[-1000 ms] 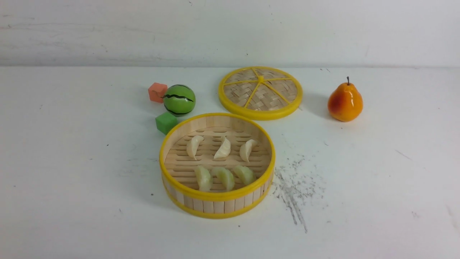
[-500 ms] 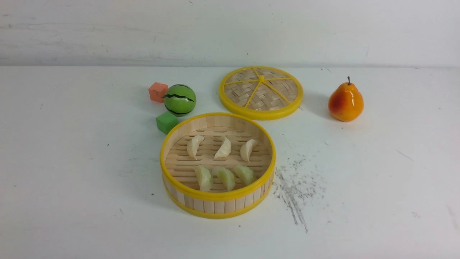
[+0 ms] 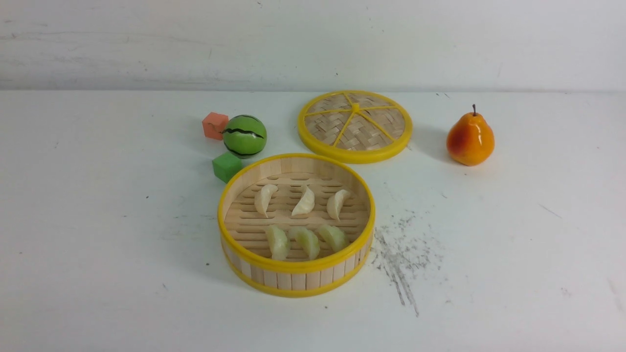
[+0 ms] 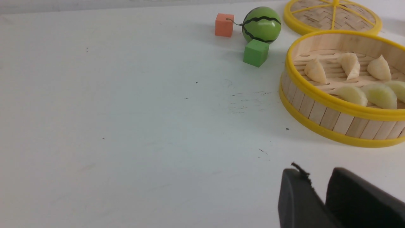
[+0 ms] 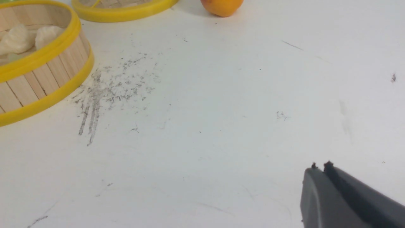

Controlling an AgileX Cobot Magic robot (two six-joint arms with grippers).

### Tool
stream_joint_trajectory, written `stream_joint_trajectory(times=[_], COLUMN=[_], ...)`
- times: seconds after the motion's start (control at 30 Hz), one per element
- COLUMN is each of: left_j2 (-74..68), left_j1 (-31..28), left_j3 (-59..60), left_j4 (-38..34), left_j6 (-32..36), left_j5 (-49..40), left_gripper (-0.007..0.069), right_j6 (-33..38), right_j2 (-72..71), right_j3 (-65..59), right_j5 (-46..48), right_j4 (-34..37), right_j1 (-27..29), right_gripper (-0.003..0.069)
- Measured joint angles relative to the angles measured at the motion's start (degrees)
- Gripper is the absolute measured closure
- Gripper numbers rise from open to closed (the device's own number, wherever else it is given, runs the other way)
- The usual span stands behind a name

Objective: Put the dumplings into the steamer on the white table.

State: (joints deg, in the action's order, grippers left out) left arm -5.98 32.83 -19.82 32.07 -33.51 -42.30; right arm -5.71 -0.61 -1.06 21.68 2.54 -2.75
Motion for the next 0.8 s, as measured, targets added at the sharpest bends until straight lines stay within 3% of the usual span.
stream_joint_trajectory(times=[0.8], left_j2=[0.00], left_j1=[0.00], left_j3=[0.00], left_j4=[0.00], left_j6=[0.00], left_j5=[0.00], left_gripper=[0.0461], right_j6=[0.06], right_j2=[0.00], right_j3=[0.00], right_j5=[0.04], right_j4=[0.00], right_j1=[0.00], right_gripper=[0.0636])
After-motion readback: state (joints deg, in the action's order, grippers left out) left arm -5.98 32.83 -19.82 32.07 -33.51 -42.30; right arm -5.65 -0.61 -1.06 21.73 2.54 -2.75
